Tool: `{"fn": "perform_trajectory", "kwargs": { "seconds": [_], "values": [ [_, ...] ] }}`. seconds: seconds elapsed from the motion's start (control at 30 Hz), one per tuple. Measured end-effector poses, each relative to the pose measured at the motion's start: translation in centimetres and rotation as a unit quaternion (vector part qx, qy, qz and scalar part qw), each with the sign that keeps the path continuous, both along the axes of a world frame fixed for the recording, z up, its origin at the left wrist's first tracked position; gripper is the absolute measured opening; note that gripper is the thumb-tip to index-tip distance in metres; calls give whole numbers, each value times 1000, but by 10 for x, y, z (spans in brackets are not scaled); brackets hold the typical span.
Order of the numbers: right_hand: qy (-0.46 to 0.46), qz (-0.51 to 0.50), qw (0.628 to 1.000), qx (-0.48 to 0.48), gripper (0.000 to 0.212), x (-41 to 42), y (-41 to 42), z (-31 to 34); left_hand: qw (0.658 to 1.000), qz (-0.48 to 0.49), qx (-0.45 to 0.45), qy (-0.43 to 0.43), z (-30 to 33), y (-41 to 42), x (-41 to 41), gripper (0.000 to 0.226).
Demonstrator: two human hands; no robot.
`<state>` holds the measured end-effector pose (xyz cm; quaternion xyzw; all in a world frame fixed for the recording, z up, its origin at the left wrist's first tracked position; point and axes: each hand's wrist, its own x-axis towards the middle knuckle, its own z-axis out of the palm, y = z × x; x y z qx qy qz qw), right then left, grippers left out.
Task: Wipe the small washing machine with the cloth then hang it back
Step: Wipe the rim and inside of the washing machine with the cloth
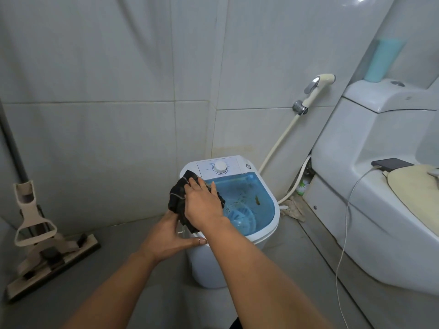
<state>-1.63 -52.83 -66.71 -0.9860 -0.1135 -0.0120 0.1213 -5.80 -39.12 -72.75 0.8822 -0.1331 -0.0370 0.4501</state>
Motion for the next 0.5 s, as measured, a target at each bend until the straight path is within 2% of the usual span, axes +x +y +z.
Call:
{"fn": "perform_trajectory", "kwargs": {
  "seconds": [0.1,0.3,0.5],
  "values": [
    [0,-4,1000,0,53,4,-10,1,1000,0,3,-5,2,-3,-2,114],
    [14,-33,999,18,50,9,-47,6,999,10,36,16,6,-8,-3,148],
    [17,-56,998,37,49,12,-86,9,999,10,47,9,5,-8,-1,148]
  ]
}}
